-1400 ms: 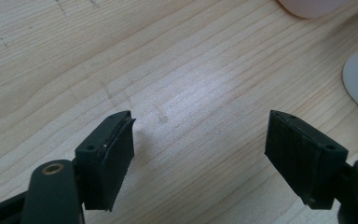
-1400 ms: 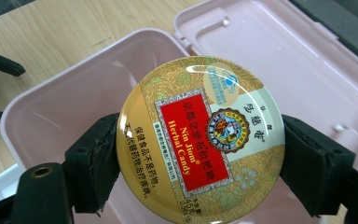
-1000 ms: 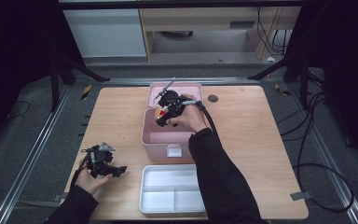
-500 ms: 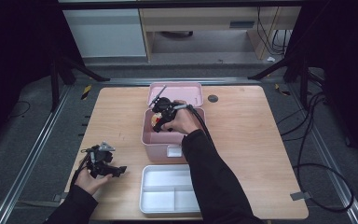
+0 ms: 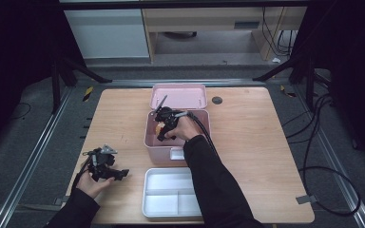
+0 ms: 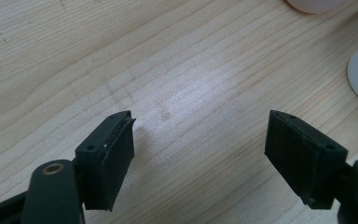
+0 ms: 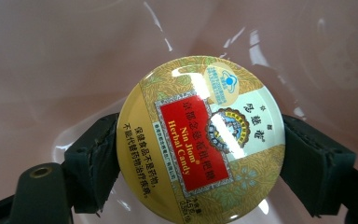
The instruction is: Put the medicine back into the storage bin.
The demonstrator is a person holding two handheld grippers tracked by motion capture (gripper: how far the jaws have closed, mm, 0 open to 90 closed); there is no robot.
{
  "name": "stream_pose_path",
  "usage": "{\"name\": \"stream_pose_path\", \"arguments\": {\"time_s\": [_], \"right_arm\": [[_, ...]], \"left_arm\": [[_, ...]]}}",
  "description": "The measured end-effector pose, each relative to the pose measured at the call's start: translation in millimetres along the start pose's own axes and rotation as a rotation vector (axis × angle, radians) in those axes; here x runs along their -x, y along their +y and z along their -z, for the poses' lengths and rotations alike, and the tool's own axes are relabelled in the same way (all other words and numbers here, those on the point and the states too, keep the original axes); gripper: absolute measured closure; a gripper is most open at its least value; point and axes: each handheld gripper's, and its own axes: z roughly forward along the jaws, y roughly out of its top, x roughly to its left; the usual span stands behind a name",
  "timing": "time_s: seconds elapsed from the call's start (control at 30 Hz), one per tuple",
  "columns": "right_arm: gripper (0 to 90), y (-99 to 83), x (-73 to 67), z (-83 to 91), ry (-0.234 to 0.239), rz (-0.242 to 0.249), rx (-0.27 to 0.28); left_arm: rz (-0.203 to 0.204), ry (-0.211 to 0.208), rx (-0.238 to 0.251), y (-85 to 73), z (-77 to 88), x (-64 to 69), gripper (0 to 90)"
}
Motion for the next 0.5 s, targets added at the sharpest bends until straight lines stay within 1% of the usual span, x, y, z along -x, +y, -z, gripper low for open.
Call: {"name": "stream_pose_path", "arguments": {"time_s": [0.07, 0.17, 0.3, 0.37, 0.4, 0.5], "right_arm": [[19.3, -0.2, -1.8, 1.1, 0.008, -0.005, 0.006], [16.6, 0.2, -2.5, 5.9, 0.007, -0.018, 0.035], [15.7, 0.5, -2.9, 15.0, 0.0, -0.02, 0.045], [16.9, -0.1, -2.7, 22.3, -0.007, -0.017, 0.065], [17.2, -0.6, -3.3, 27.1, -0.007, -0.025, 0.073], [18.9, -3.0, -3.3, 44.9, -0.022, -0.024, 0.121]], "left_arm": [[0.0, 0.0, -0.001, 0.0, -0.1, 0.0, 23.5], [-0.001, 0.001, -0.002, 0.1, -0.4, 0.2, 23.5], [-0.004, -0.001, -0.003, 0.2, -0.3, 0.5, 23.4], [-0.001, -0.001, -0.002, 0.0, -0.3, 0.1, 23.5], [-0.001, 0.0, -0.001, -0.1, -0.2, -0.3, 23.5], [0.002, -0.001, 0.003, 0.0, 0.3, -0.5, 23.6]]}}
